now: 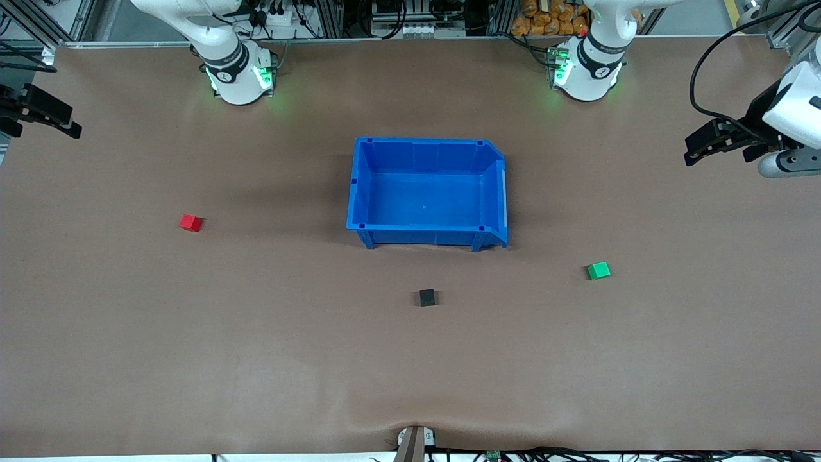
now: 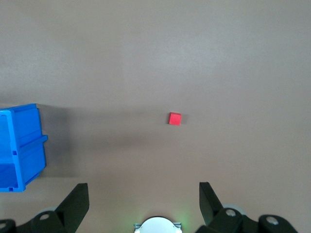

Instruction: Attach green and red cubes to black cube

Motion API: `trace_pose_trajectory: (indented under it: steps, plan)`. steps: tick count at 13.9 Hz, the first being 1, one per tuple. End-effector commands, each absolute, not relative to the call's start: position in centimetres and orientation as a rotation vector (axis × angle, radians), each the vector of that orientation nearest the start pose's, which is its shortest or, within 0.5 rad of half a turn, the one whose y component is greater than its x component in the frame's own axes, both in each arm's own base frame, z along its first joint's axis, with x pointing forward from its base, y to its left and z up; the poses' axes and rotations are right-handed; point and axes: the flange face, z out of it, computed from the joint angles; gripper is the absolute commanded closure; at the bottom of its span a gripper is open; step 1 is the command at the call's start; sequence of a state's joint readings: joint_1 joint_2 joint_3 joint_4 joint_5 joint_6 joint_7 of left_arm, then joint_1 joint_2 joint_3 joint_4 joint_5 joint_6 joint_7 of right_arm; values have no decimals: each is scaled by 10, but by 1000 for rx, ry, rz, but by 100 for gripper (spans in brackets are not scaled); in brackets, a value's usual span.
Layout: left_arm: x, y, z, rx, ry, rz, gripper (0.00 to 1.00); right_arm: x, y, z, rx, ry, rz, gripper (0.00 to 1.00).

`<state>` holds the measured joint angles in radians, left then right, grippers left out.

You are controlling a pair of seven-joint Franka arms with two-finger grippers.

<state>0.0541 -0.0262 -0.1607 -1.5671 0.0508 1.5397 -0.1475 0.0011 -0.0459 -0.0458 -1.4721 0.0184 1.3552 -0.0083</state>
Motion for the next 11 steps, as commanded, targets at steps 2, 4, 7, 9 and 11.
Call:
trace_pose_trajectory:
  steps: [2,4,7,9,11]
  plan:
    - [539,-47,646,-3071,-52,-5,0,512,-20,678,-3129,68,94,0]
    - [539,-44,645,-3070,-64,0,0,512,-21,677,-3131,70,98,0]
    - [539,-44,645,-3073,-64,3,0,512,-21,678,-3132,71,96,0]
    - [537,-42,643,-3075,-62,25,0,512,-20,678,-3134,67,99,0]
    - [536,-42,639,-3072,-60,56,0,512,-21,679,-3134,69,96,0]
